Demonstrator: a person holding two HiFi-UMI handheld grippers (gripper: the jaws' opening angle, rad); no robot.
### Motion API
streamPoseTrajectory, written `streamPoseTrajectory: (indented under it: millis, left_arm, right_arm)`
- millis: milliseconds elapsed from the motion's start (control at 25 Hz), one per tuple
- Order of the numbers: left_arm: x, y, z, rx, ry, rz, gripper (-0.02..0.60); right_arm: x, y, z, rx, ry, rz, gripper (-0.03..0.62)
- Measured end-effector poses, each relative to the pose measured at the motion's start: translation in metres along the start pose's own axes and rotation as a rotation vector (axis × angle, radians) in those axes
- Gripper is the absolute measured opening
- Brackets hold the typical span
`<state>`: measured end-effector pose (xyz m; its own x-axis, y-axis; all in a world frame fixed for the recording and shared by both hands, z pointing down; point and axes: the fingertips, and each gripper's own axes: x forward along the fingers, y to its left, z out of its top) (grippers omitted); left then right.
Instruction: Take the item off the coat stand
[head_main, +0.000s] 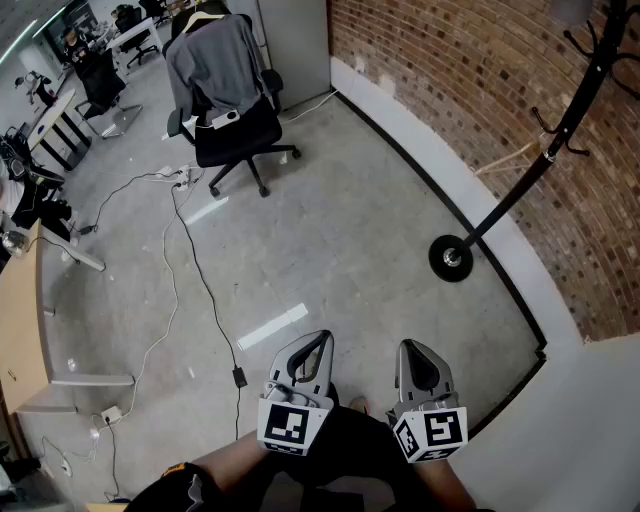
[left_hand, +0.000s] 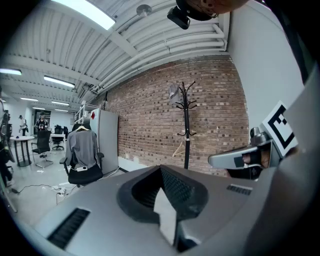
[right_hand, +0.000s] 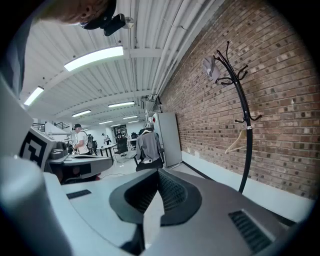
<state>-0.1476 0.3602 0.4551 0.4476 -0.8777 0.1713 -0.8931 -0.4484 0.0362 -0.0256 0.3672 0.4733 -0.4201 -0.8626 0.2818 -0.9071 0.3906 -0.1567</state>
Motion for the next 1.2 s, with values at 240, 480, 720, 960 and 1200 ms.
streamPoseTrajectory:
  millis: [240, 480, 720, 960, 1200]
  left_arm:
    - [0.028, 0.059, 0.026, -0.003, 0.017, -0.042, 0.025]
    - [0.051, 0.103, 0.045, -0.004, 0.005, -0.088, 0.025]
    - [0.065, 0.145, 0.049, -0.021, -0.021, -0.084, 0.025]
    - [0.083, 0.159, 0.044, -0.049, 0.026, -0.085, 0.025]
    - [0.128, 0.155, 0.051, -0.022, -0.002, -0.064, 0.025]
  right_arm:
    - [0.055, 0.024, 0.041, -0.012, -0.026, -0.028, 0.015]
    - [0.098, 0.034, 0.067, -0.008, -0.037, -0.075, 0.015]
    - [0.136, 0.049, 0.081, -0.024, -0.041, -0.075, 0.015]
    - [0.158, 0.045, 0.087, -0.032, -0.023, -0.082, 0.015]
    - [0.184, 0.008, 0.090, -0.024, -0.031, -0.059, 0.015]
